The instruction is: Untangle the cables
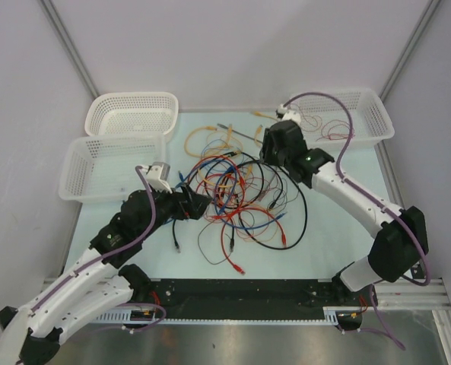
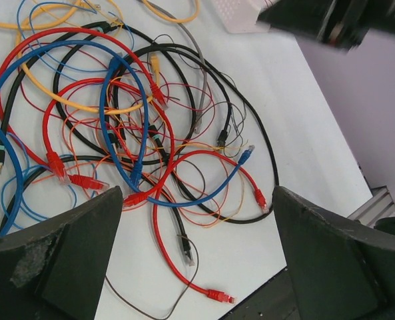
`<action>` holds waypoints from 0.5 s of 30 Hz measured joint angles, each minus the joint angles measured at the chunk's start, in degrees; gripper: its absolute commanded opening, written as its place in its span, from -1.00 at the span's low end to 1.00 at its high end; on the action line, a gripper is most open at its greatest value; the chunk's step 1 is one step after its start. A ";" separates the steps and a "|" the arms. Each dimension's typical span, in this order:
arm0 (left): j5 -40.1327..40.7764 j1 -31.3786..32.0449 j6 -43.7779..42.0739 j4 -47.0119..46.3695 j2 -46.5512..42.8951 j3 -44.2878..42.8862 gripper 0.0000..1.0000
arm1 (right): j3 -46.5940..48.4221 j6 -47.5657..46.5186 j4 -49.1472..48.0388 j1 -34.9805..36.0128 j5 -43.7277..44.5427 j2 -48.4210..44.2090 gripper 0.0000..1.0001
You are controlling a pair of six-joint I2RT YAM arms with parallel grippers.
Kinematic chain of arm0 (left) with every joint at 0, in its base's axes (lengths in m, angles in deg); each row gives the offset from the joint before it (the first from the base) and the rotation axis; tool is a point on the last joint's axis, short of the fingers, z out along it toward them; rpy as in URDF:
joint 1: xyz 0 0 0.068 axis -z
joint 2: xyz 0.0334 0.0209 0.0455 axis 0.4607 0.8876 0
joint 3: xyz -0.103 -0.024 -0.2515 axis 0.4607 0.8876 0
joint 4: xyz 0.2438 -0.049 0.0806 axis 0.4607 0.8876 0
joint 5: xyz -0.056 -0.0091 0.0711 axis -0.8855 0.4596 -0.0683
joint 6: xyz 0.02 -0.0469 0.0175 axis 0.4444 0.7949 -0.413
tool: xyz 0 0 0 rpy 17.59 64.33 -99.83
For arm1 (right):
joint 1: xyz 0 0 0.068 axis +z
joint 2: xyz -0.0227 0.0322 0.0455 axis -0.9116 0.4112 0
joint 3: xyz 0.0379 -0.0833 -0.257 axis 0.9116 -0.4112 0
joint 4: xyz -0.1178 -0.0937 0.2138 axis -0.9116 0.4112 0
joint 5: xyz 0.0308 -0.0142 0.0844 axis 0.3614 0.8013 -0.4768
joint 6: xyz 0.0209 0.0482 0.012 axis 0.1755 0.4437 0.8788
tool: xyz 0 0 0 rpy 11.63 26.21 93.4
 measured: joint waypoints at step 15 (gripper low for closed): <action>-1.16 0.00 3.45 2.54 -2.86 3.56 0.99 | -16.59 -0.79 2.16 12.44 3.89 3.32 0.35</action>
